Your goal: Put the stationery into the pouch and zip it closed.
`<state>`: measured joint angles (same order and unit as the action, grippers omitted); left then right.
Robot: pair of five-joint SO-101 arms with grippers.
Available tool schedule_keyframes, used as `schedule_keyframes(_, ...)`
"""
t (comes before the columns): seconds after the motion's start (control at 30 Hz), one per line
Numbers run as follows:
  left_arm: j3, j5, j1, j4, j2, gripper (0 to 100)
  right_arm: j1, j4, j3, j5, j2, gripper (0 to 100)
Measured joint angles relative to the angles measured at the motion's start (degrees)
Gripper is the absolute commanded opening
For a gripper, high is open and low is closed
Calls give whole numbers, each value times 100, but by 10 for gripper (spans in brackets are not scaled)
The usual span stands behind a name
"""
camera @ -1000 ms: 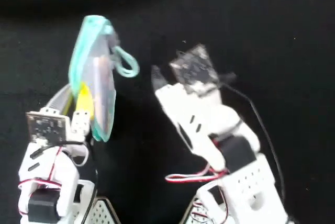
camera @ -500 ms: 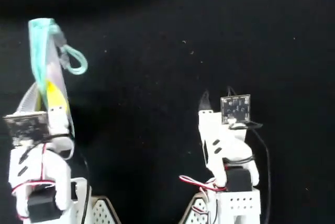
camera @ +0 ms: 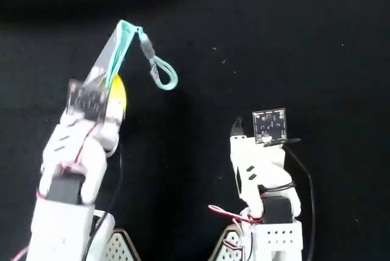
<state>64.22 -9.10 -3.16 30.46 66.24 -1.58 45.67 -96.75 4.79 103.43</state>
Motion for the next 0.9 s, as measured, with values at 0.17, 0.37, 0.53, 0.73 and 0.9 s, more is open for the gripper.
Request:
schedule_keyframes(0.17, -1538, 26, -440, 229, -2251, 30, 0, 0, 0, 0, 0, 198)
schedule_keyframes(0.37, -3490, 695, -1187, 1029, -4686, 30, 0, 18, 0, 0, 0, 198)
schedule_keyframes(0.53, -4695, 791, -1591, 1890, -5881, 125, 0, 18, 0, 0, 0, 198)
schedule_keyframes(0.73, -5793, 853, -1635, 3095, -6066, 173, 0, 18, 0, 0, 0, 198)
schedule_keyframes(0.9, -7068, 853, -1653, 4440, -6066, 173, 0, 18, 0, 0, 0, 198)
